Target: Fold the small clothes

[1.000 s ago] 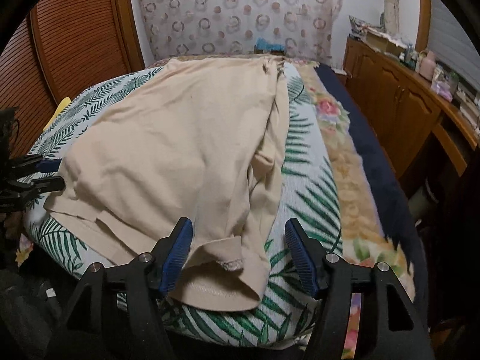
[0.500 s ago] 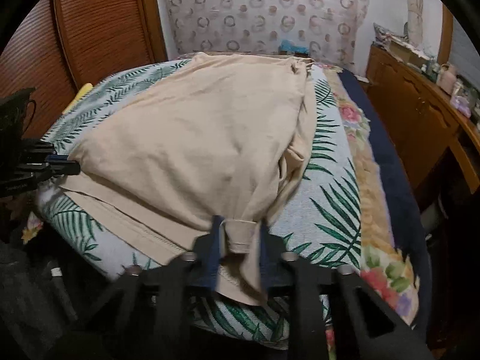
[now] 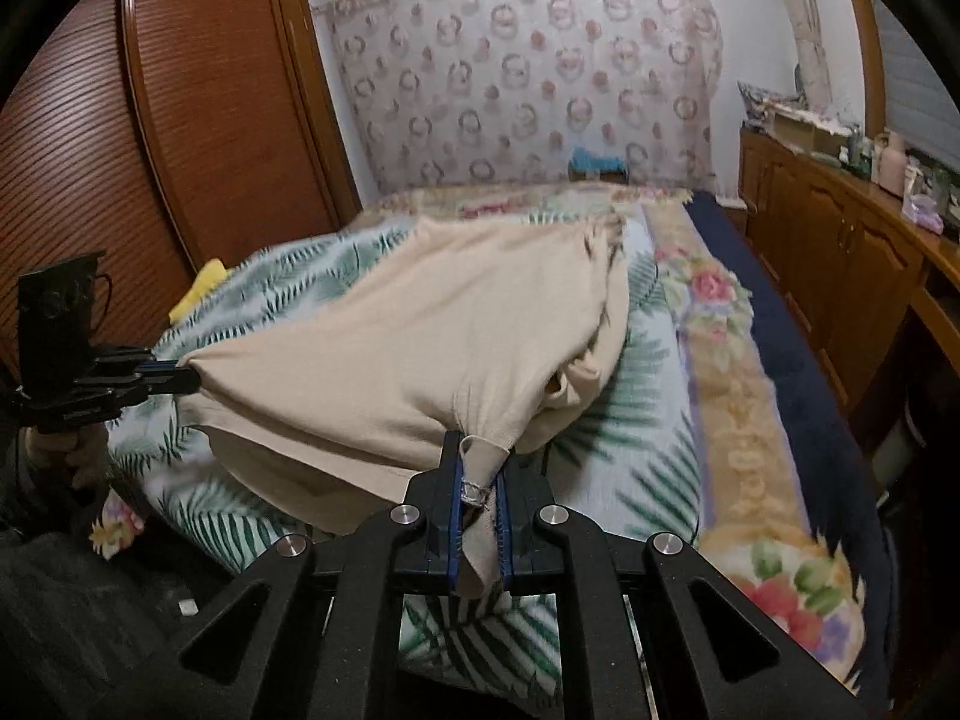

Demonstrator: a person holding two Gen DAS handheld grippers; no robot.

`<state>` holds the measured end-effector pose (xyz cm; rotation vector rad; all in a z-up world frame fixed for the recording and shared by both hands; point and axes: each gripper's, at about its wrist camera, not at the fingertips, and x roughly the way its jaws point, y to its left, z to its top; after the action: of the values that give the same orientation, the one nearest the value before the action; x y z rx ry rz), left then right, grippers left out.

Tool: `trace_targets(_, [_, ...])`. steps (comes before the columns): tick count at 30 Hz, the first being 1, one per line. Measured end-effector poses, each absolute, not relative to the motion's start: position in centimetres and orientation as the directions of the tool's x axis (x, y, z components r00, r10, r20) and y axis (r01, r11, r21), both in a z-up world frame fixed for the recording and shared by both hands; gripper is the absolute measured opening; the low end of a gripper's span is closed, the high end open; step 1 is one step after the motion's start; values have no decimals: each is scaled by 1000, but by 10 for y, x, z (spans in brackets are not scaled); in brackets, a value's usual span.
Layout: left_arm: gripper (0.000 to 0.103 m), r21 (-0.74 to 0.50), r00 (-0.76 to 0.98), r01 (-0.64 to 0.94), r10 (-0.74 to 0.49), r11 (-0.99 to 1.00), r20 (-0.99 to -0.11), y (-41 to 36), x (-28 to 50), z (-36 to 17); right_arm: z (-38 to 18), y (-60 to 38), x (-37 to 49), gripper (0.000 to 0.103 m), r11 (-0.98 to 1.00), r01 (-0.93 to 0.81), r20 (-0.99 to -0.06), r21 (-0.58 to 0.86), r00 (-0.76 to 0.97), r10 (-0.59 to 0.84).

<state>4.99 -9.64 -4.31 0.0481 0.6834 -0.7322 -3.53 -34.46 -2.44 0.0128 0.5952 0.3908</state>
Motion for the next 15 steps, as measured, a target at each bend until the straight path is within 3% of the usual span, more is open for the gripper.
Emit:
trace_targets(7, [5,-176,598,600,-584,780,-549,-90,115,-12,5,-345,1,9,927,-356,-442,116,818,370])
trace_targets(15, [5,-147,648,544,-525,826,-552,-92,200,3,17,-326,82,9,938,-339,-428,66,840,334])
